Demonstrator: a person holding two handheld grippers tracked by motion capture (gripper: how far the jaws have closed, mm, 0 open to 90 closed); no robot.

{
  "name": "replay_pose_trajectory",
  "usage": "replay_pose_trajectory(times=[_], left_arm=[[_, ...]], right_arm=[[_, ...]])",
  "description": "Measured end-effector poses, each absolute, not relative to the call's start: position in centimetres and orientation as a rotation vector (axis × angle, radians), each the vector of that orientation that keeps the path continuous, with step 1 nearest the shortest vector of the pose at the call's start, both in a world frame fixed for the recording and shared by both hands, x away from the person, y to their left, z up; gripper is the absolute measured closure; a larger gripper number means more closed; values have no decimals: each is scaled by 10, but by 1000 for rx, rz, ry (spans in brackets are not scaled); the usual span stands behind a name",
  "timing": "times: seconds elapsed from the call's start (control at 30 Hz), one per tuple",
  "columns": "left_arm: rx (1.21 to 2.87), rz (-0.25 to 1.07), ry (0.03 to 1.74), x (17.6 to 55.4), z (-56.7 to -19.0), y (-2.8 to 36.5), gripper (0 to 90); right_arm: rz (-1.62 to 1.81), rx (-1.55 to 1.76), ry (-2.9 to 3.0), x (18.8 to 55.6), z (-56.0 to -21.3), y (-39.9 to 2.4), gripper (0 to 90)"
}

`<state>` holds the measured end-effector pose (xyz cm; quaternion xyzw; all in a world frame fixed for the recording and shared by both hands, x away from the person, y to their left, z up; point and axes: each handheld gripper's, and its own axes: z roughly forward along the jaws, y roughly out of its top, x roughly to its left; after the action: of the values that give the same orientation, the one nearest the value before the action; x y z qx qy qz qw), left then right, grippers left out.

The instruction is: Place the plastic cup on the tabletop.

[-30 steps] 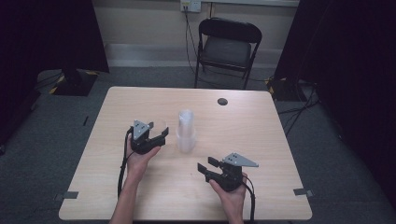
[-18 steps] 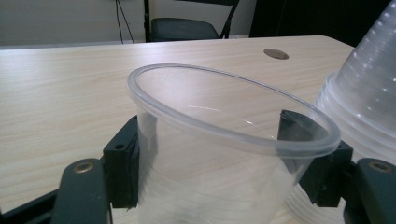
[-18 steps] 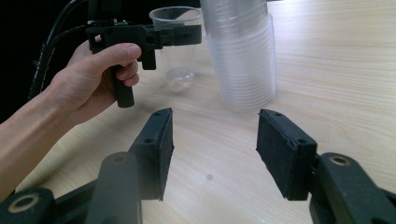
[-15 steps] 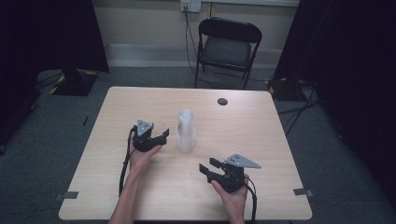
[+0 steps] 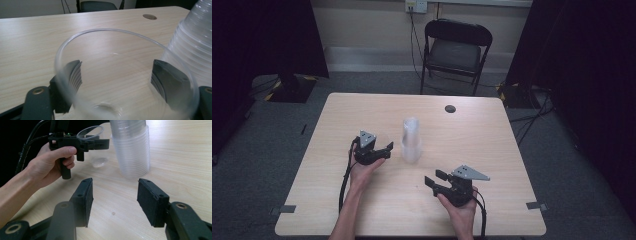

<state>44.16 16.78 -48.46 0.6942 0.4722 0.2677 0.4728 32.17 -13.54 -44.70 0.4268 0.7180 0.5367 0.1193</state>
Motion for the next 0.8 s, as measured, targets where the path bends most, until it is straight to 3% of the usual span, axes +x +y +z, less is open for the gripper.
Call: replay_pose_trajectory(times=[0.3, 0.8], left_arm=[[1714, 636, 1185, 442, -489, 168, 159], [1753, 600, 1215, 435, -492, 169, 158]], right_arm=[[1574, 1256, 2090, 322, -446, -138, 473], [1555, 1252, 2102, 323, -448, -138, 469]])
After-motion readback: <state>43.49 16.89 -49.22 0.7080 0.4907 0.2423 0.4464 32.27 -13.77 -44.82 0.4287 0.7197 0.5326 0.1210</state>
